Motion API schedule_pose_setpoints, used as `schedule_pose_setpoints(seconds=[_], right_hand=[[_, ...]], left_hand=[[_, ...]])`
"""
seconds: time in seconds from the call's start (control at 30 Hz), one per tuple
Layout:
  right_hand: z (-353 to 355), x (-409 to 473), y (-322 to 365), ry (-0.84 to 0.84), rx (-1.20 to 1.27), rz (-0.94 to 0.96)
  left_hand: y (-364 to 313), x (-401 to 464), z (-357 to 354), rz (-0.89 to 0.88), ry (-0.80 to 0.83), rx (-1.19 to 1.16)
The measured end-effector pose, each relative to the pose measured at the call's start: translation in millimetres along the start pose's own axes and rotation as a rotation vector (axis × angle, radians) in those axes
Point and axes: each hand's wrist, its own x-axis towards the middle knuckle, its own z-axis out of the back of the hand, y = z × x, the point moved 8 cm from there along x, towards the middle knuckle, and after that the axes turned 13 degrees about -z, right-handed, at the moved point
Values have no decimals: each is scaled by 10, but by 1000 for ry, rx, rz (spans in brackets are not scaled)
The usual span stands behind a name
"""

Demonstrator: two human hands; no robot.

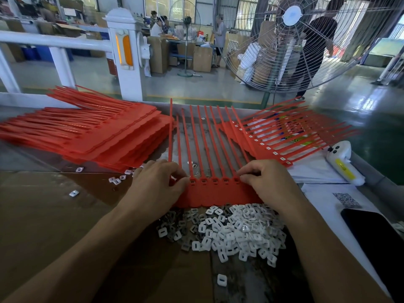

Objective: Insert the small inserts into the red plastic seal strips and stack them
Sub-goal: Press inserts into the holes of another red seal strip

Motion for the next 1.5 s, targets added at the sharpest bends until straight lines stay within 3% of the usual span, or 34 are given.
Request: schedule_pose_setpoints(seconds=[0.23, 0.5, 0.67, 1.07, 1.5], right_hand=[[-8, -112, 159, -8, -15, 87], [-590, -548, 634, 336, -148, 339], [-663, -666, 731, 408, -171, 403], [-787, -795, 858, 365, -337, 522], [-821, -807, 869, 378, -362, 516]], left_hand=[[20, -14, 0, 3, -11, -13], [4, 10, -6, -1, 7, 10], [2, 8, -14, -6, 7, 19], [30, 10, -18, -8, -16, 33], [19, 5, -11, -12, -15, 33]])
